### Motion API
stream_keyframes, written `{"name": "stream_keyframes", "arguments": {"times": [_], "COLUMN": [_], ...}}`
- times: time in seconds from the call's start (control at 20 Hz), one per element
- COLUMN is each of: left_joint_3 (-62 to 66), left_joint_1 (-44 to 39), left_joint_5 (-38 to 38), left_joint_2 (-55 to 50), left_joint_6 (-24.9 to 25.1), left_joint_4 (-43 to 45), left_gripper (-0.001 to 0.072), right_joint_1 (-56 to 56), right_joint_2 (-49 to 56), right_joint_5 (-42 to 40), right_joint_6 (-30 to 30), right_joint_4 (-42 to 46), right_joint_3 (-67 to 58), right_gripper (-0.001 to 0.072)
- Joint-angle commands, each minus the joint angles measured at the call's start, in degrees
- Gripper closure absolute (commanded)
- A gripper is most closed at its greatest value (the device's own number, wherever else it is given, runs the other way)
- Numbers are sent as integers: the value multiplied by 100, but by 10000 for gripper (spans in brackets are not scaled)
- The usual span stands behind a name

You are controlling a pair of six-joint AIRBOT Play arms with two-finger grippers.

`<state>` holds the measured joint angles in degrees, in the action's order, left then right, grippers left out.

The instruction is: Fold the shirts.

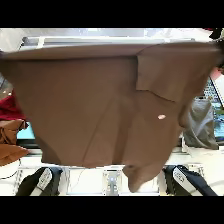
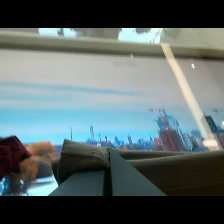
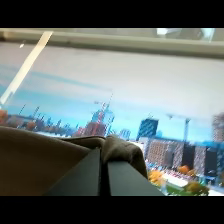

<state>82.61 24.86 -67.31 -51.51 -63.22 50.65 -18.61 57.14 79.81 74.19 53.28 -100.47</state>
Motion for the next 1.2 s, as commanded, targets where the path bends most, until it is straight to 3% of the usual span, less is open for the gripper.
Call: {"name": "stream_keyframes", "arguments": {"times": [0.0,0.25,0.4,0.6,0.7,0.8,0.9,1.15], "left_joint_3": [74,225,874,1856,1978,1978,1976,1884], "left_joint_1": [-1176,-2138,-2227,-2243,-2267,-2302,-2310,-2343], "left_joint_5": [92,2146,2376,2361,2129,1480,684,-160], "left_joint_2": [-1580,-3976,-5014,-5504,-5421,-5228,-4951,-4592], "left_joint_6": [-295,-1338,-1521,-1757,-1744,-1641,-1178,-1126], "left_joint_4": [1115,2184,2356,2848,2846,2889,3038,3038], "left_gripper": [702,701,702,701,700,700,700,700], "right_joint_1": [295,1244,1513,1517,1502,1513,1556,1766], "right_joint_2": [1434,3560,4450,4717,4693,4656,4402,3720], "right_joint_5": [-7,-1569,-2483,-3082,-2695,-1784,-986,282], "right_joint_6": [-166,-175,-131,-116,-116,-114,-85,-70], "right_joint_4": [-433,94,92,149,199,538,1213,2374], "right_joint_3": [459,682,682,566,258,-251,-658,-485], "right_gripper": [704,704,704,704,704,704,705,705]}}
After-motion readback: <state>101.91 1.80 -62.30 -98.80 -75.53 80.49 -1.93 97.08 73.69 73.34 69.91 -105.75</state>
